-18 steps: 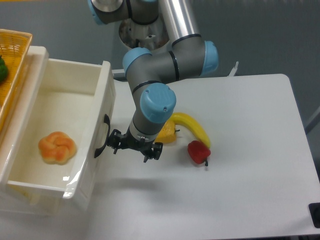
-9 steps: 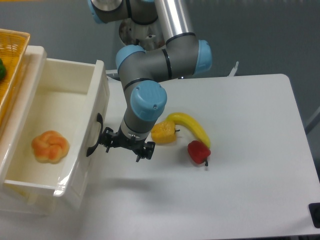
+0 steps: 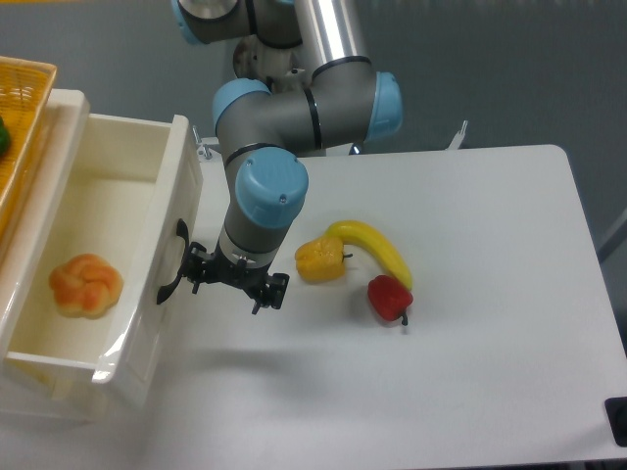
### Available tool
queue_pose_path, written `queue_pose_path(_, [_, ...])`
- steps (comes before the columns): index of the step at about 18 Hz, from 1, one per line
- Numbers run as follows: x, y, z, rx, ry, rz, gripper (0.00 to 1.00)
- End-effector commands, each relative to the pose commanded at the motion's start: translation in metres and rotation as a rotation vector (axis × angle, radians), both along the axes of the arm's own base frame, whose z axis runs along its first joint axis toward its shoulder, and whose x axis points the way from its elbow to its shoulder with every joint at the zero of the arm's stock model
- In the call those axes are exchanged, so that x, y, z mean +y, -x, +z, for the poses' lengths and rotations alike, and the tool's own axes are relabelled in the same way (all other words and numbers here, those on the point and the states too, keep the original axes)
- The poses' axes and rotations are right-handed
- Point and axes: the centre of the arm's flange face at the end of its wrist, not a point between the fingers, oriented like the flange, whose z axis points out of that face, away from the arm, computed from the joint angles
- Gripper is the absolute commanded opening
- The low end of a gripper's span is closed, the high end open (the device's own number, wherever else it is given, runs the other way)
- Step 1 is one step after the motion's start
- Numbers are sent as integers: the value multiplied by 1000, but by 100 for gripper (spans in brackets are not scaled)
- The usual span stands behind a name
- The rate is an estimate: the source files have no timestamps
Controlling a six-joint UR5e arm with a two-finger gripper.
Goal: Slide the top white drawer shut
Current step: 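Push the drawer front with the gripper, sliding the drawer into the cabinet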
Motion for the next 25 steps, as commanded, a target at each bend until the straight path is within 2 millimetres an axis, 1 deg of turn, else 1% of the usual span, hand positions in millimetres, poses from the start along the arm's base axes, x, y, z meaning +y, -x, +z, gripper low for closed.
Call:
queue_pose_path(2, [3,-8,3,4,-2,-12,100])
queue_pose_path(5, [4,-13,3,1,2,-10,100])
queue_pose_path(7, [7,-21,4,1,1,-22,100])
queue_pose_path(12, [10,-30,6,0,0,-27,100])
queue_pose_path(18, [16,-48,10,-1,-1,-37,100])
queue_pose_path(22, [18,-55,12,-18,-15,-45,100])
queue_pose_path(23, [20,-61,13,-16,-15,-55,100])
queue_pose_path(25, [21,-63,13,-17,-15,-52,100])
